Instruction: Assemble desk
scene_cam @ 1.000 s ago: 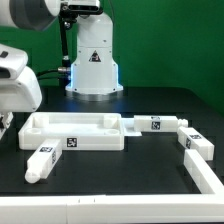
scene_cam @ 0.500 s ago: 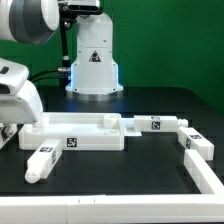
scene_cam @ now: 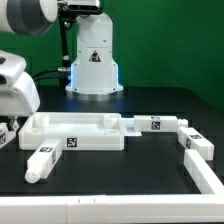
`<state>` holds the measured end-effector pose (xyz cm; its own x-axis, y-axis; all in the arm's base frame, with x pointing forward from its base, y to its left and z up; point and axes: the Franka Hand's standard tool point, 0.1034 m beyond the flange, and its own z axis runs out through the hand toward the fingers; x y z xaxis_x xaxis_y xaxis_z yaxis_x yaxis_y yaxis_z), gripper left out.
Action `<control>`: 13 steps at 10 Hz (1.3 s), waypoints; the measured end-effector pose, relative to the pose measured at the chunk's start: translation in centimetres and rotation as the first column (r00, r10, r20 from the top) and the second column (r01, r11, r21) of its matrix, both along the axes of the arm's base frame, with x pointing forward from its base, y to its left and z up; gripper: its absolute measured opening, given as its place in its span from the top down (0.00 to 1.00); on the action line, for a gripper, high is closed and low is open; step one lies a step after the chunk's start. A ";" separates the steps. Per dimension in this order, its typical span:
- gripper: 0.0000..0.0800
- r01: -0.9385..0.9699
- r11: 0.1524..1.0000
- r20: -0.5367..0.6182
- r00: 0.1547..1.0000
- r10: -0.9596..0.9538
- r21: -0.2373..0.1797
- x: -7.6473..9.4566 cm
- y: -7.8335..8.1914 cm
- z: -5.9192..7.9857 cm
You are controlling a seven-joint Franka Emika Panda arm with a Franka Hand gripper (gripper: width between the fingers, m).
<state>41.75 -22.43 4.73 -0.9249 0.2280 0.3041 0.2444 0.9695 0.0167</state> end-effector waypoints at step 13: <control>0.19 0.700 0.674 -0.020 0.690 -0.724 -0.235 -0.1 0.4 2.4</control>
Offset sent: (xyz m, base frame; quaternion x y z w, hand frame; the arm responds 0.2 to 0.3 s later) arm 0.0000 0.0000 0.0000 0.0000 0.0000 0.0000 1.0000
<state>41.66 -22.03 7.09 -0.4227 0.8681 0.2603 0.8505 0.4792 -0.2169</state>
